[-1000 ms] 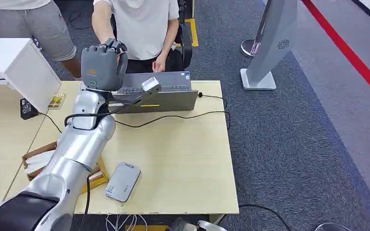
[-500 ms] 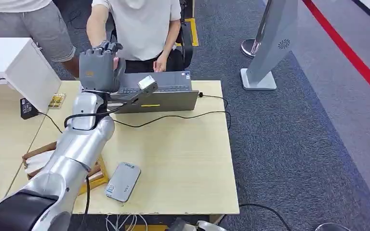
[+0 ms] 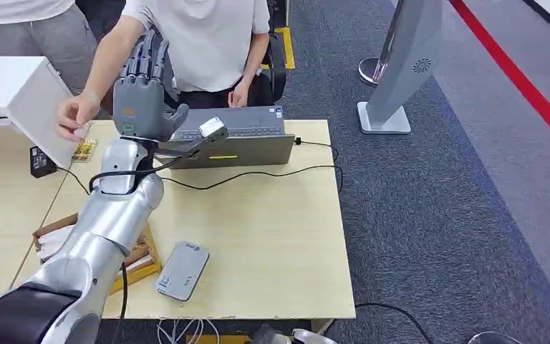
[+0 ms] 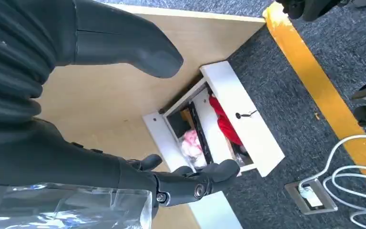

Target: Pass the card to the sensor for recognition and then transmit it.

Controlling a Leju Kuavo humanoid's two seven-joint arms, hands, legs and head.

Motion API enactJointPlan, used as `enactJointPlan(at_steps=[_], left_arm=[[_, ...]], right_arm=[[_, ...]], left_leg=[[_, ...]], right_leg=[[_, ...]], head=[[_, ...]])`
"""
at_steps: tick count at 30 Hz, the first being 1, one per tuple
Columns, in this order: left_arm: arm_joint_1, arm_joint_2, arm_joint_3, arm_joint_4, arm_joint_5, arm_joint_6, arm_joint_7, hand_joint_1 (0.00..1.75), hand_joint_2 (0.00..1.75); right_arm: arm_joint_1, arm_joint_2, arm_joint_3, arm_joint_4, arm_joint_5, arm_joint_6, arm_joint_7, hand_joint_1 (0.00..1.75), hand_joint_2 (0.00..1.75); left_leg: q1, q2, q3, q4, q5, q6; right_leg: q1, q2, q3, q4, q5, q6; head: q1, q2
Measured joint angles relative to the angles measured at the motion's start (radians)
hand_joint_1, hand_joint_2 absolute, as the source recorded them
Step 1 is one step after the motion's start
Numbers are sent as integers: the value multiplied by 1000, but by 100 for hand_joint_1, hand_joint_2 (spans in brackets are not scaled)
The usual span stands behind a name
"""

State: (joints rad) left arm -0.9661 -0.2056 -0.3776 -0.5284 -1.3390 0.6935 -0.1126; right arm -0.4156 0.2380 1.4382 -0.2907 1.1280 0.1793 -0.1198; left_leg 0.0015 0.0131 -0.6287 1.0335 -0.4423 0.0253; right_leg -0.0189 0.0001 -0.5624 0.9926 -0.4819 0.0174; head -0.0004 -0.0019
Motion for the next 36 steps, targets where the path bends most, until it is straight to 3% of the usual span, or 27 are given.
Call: enactJointPlan(at_steps=[6, 10, 12, 17, 20, 24, 26, 31, 34, 36], left_arm=[[4, 45, 34, -31, 45, 0, -26, 0, 175], [2, 113, 76, -45, 119, 0, -41, 0, 175], [1, 162, 113, -45, 210, -2, -61, 0, 175], [-10, 353, 281, -3, 486, -25, -169, 0, 175], [1, 438, 382, 27, 556, -43, -224, 0, 175], [27, 521, 461, 49, 603, -39, -204, 0, 175], [66, 574, 514, 57, 659, -47, -206, 0, 175], [205, 704, 706, 91, 842, -94, -242, 0, 175], [275, 745, 793, 108, 858, -102, -258, 0, 175], [310, 767, 830, 117, 882, -108, -234, 0, 175]], right_arm=[[-1, 0, 3, 1, -19, -1, 14, 0, 175], [-1, 0, 3, 3, -32, -2, 24, 0, 175], [-1, 0, 3, 3, -34, -2, 34, 0, 175], [0, -3, 9, 8, -48, -3, 35, 0, 175], [0, -3, 12, 11, -48, -3, 35, 0, 175], [0, -3, 17, 12, -53, -3, 34, 0, 175], [0, -3, 18, 13, -62, -3, 35, 0, 175], [1, -6, 22, 17, -86, -4, 50, 0, 175], [1, -6, 24, 20, -87, -4, 53, 0, 175], [1, -6, 24, 20, -89, -4, 55, 0, 175]], left_leg=[[0, 1, 0, 0, 0, 0], [0, 2, 0, 0, 1, -1], [0, 4, 0, -1, 1, -1], [0, 16, 1, -2, 0, -3], [2, 16, 0, -2, 0, -5], [1, 10, 0, -2, 0, -5], [1, 19, 1, -3, -2, -8], [0, 26, 1, -2, -4, -11], [3, 20, 1, -2, -4, -11], [3, 18, 0, -2, -4, -11]], right_leg=[[0, 1, 0, 0, 0, 0], [0, 2, -1, 2, 0, 0], [0, 5, -1, 3, 0, 0], [1, 16, -7, 5, 1, -4], [1, 16, -9, 5, 1, -5], [1, 11, -6, 6, -2, -7], [1, 19, -8, 7, -1, -9], [1, 26, -12, 6, 0, -11], [3, 20, -12, 5, -3, -14], [3, 18, -8, 5, -3, -15]], head=[[0, 0], [0, 0], [1, 0], [0, 0], [-1, 0], [3, 0], [3, 0], [0, 0], [0, 0], [1, 0]])
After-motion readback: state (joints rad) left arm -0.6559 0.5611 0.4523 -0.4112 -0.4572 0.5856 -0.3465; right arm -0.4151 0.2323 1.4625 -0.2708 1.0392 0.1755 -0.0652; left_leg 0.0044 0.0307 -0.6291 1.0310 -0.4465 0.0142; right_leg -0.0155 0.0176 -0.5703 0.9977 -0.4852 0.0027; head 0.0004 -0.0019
